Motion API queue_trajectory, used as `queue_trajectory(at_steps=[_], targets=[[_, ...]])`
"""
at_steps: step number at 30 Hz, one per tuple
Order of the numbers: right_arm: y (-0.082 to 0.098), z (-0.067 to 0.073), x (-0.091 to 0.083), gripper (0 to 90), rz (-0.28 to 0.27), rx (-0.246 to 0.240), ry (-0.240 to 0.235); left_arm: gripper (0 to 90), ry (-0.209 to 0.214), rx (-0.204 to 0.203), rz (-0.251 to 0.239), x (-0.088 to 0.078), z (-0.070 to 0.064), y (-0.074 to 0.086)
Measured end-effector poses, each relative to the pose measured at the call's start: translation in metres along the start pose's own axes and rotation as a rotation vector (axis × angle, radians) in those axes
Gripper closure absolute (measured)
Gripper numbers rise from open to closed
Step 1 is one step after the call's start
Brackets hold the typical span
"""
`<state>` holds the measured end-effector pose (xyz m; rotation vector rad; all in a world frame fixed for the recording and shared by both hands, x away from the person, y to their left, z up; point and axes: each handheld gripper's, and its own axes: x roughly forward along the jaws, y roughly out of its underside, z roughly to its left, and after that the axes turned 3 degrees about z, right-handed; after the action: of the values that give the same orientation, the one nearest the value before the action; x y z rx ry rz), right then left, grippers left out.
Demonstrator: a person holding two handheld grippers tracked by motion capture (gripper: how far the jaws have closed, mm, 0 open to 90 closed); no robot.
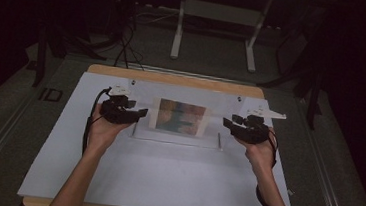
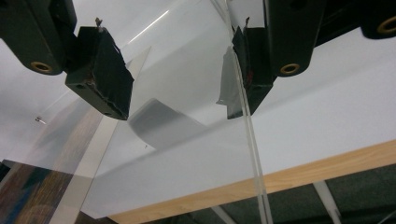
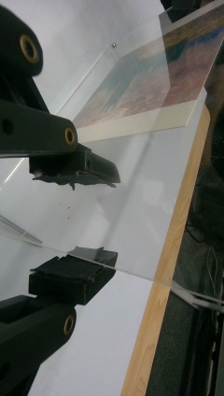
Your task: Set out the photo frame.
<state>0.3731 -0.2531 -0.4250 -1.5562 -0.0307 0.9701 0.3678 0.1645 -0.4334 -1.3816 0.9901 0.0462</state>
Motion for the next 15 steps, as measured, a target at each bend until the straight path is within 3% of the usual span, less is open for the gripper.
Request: queue_trajectory(at_steps=[15], targets=[[0.006,0.007,-0.008,55.5,0.004,-0.010,-0.023,41.3,0.012,-0.001,-0.016,-0.013,-0.004,0.011]])
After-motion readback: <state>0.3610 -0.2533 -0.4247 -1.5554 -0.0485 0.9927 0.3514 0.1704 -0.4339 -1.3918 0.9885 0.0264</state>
